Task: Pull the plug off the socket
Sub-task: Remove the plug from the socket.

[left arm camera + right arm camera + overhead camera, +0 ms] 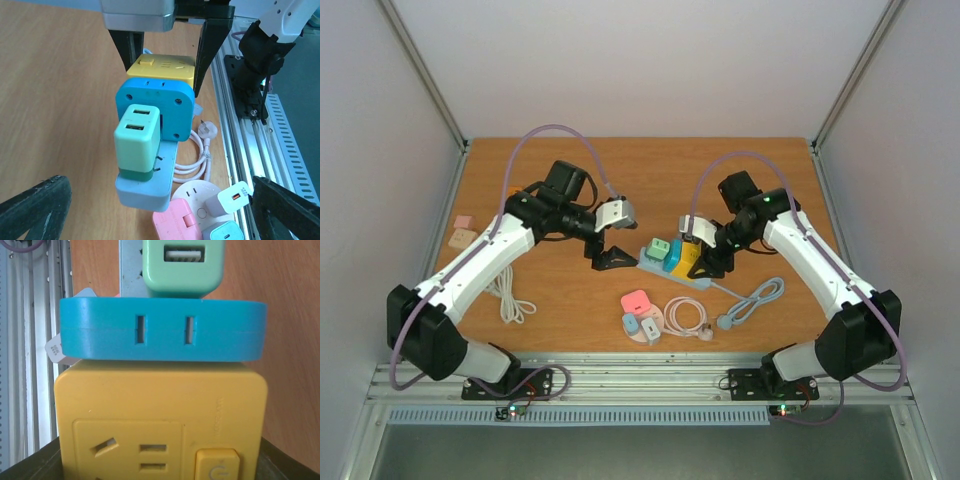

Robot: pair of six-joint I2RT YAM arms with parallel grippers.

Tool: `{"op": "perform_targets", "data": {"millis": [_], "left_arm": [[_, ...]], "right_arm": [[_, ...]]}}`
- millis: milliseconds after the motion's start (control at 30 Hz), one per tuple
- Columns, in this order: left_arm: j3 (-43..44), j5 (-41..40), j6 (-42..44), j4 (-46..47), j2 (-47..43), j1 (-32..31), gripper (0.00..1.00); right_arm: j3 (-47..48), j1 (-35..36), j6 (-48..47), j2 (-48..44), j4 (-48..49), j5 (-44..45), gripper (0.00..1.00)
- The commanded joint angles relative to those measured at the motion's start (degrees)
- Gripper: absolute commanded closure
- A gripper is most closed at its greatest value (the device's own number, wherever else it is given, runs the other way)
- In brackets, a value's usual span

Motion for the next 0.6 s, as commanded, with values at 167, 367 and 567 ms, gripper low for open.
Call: {"op": "perform_targets", "data": {"millis": [167, 367, 567], "left_arm": [[2.2, 0.4, 0.6, 0.2, 5.0, -3.9, 0.13], [2.4, 0.8, -0.2, 0.5, 6.8, -4.6, 0.27], [2.9, 1.5, 0.1, -0.2, 8.0, -5.8, 0.3]], "right_arm": [[-1.6, 2.9, 1.4, -3.3, 3.6, -4.0, 0.99], [-4.0, 3.0, 1.7, -4.6, 6.8, -3.9, 0.99], [-4.5, 3.2, 1.7, -3.8, 7.1, -4.7, 0.99]]}}
